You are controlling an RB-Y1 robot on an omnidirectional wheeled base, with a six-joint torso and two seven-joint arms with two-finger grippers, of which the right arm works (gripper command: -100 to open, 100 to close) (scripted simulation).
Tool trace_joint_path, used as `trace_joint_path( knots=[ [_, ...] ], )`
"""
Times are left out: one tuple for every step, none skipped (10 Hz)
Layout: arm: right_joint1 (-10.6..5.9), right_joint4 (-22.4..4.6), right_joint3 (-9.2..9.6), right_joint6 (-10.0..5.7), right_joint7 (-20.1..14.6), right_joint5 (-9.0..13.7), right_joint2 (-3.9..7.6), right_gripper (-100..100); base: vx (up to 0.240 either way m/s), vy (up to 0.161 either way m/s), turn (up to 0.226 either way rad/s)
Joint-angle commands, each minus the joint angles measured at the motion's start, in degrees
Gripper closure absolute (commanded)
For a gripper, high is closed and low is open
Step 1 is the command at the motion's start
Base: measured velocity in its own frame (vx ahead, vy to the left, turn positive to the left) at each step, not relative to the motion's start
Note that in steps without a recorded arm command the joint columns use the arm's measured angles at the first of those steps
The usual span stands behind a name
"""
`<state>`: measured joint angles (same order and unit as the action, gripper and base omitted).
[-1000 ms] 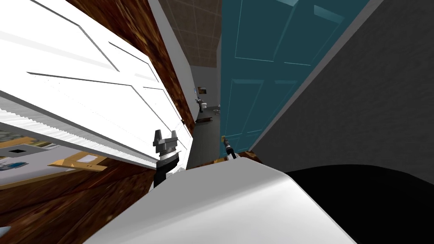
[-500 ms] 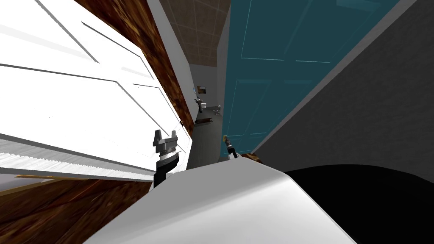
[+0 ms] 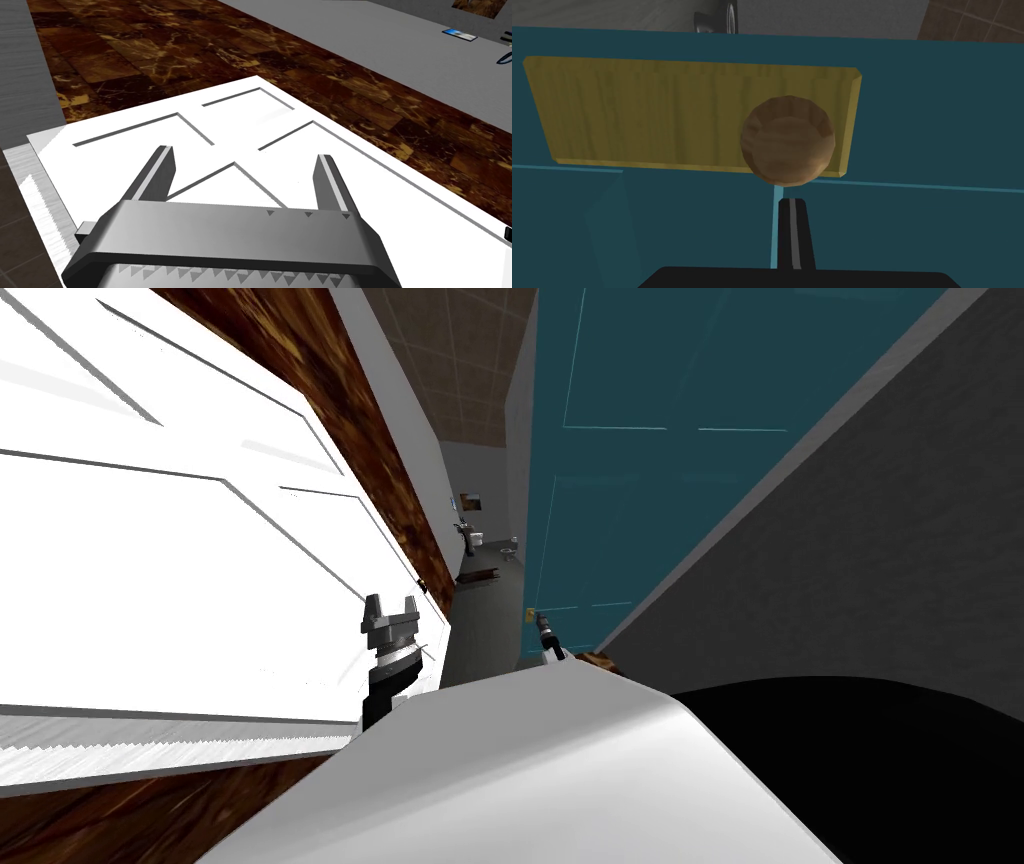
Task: Push the door open
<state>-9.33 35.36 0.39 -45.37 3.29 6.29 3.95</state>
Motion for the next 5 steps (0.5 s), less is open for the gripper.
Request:
trace_joint_path(
  knots=[
    [0.07, 0.2, -0.13, 0.03, 0.0, 0.2, 0.09, -100, -0.048, 0.050, -0.088],
    [0.09, 0.3, -0.16, 0.04, 0.0, 0.3, 0.06, -100, -0.199, 0.054, -0.023],
    [0.13, 0.4, -0.23, 0.06, -0.1, 0.4, -0.06, -100, -0.183, 0.089, -0.031],
    [0.17, 0.5, -0.30, 0.08, -0.1, 0.5, -0.28, -100, -0.179, 0.096, -0.054],
    [0.21, 0.6, -0.37, 0.10, -0.1, 0.7, -0.58, -100, -0.214, 0.081, -0.056]
  ],
)
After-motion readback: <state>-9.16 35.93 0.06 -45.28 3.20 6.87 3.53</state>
